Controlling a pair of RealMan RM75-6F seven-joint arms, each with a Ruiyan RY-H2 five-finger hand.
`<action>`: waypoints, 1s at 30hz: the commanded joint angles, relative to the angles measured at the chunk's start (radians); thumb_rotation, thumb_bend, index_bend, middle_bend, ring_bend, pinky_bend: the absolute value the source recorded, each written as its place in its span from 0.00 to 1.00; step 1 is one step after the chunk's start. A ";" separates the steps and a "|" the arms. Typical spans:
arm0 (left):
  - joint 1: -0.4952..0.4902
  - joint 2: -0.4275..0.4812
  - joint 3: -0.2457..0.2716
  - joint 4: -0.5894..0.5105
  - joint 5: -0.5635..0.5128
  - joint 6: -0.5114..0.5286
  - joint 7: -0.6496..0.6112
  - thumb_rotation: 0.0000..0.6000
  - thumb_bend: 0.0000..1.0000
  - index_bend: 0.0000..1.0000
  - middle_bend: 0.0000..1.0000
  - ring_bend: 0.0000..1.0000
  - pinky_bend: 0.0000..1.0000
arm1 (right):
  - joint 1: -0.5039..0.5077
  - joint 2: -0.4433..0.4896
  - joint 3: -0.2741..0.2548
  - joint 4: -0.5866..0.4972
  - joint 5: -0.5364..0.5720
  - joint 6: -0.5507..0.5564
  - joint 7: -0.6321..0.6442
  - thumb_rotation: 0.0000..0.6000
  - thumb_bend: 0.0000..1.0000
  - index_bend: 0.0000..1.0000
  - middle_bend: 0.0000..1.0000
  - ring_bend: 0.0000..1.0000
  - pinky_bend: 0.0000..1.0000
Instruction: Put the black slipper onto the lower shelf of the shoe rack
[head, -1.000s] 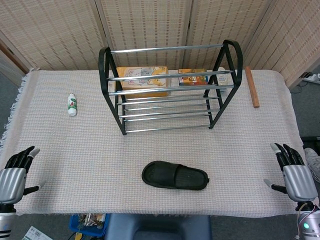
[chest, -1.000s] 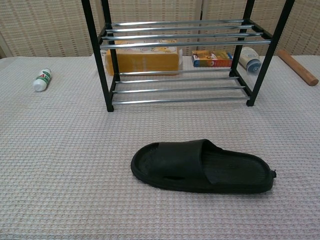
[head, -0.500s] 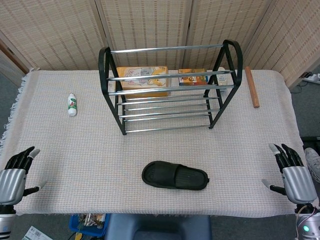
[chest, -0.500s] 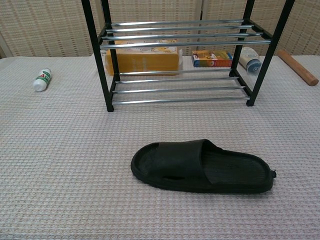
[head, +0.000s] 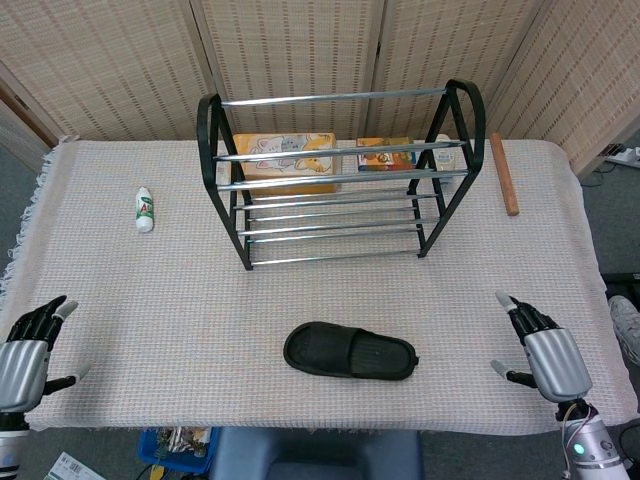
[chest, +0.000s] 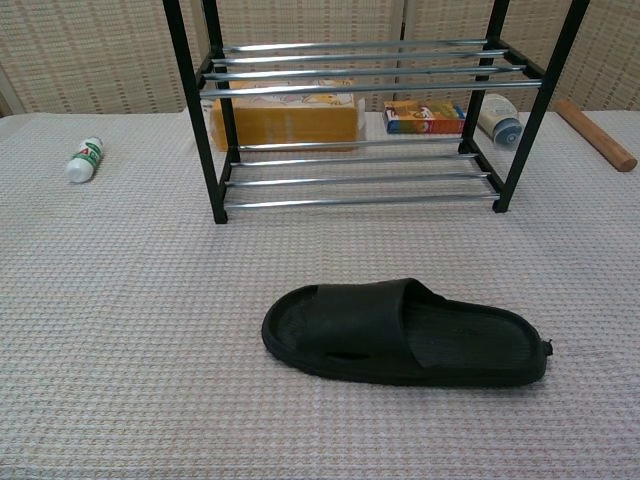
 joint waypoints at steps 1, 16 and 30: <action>0.000 0.001 0.001 0.001 0.001 -0.001 -0.004 1.00 0.15 0.17 0.12 0.15 0.19 | 0.034 -0.030 -0.012 -0.016 -0.011 -0.059 -0.030 1.00 0.00 0.00 0.15 0.26 0.41; 0.011 0.002 0.010 0.021 -0.003 -0.003 -0.022 1.00 0.15 0.17 0.12 0.15 0.19 | 0.165 -0.132 -0.026 -0.106 0.072 -0.328 -0.106 1.00 0.00 0.00 0.14 0.13 0.29; 0.005 0.008 0.010 0.044 0.002 -0.014 -0.037 1.00 0.15 0.18 0.12 0.15 0.19 | 0.249 -0.189 0.009 -0.173 0.262 -0.466 -0.277 1.00 0.00 0.00 0.14 0.11 0.28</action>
